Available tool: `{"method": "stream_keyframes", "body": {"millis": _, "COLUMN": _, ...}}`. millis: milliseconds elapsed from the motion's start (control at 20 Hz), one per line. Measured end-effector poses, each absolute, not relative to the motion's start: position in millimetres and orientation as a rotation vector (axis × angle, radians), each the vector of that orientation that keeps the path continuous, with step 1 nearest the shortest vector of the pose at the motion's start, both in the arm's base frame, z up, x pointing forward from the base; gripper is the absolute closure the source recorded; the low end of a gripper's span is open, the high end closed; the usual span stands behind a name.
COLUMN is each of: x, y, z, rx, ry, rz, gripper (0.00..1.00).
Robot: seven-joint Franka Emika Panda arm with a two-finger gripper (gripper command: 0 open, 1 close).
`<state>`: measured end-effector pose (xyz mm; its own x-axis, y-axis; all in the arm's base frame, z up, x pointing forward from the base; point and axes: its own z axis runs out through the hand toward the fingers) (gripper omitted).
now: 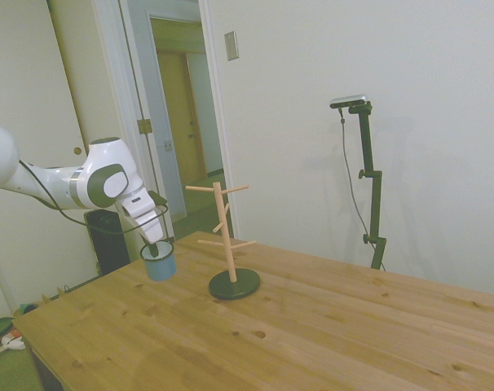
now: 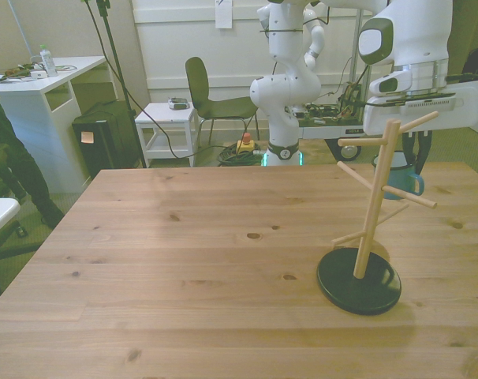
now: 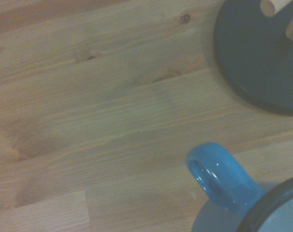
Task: Hang the mug
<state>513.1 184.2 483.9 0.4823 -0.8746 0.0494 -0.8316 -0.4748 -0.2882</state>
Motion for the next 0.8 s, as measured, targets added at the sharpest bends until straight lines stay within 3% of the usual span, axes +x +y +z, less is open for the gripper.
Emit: {"method": "stream_keyframes", "body": {"millis": 800, "x": 489, "y": 142, "z": 601, "rx": -2.419, "ry": 1.439, "rz": -0.421, "gripper": 1.0}}
